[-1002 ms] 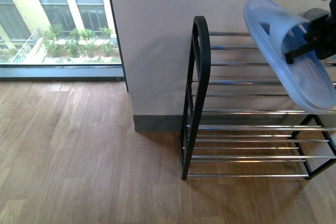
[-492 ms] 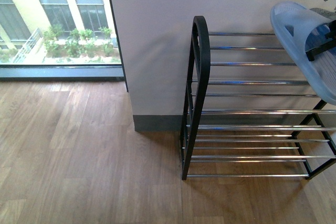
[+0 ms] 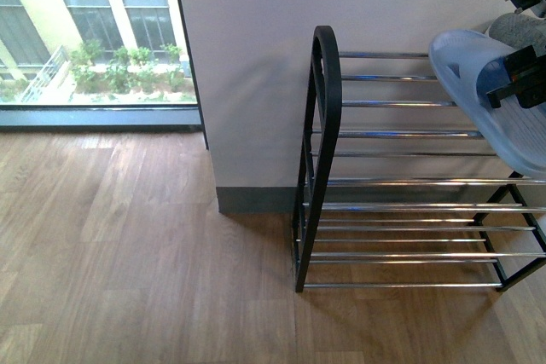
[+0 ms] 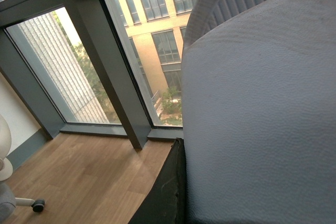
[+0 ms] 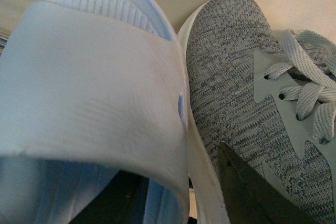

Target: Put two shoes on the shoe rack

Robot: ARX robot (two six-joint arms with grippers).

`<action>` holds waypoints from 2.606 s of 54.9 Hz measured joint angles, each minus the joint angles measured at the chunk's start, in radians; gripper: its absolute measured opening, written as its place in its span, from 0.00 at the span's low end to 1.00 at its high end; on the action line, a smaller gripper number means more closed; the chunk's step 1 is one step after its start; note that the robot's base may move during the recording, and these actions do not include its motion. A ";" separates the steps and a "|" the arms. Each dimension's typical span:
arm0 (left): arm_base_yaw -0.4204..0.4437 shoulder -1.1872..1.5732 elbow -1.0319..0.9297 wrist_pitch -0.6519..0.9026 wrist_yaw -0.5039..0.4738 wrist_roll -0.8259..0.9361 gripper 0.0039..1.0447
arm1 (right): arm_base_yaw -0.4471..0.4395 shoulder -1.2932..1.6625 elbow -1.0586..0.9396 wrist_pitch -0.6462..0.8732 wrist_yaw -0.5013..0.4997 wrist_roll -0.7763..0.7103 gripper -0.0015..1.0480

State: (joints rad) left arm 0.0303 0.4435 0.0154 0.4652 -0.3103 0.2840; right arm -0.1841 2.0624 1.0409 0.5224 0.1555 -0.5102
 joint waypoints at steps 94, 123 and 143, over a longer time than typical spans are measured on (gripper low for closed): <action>0.001 0.000 0.000 0.000 0.001 0.000 0.02 | -0.005 -1.281 -0.865 0.077 -0.335 0.499 0.02; 0.001 0.000 0.000 0.000 0.001 0.000 0.02 | 0.179 -1.572 -0.993 -0.087 -0.156 0.499 0.02; 0.001 0.000 0.000 0.000 0.001 0.000 0.02 | 0.180 -1.684 -1.022 -0.144 -0.156 0.500 0.02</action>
State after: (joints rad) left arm 0.0311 0.4438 0.0154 0.4652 -0.3096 0.2840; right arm -0.0036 0.3782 0.0189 0.3782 -0.0002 -0.0105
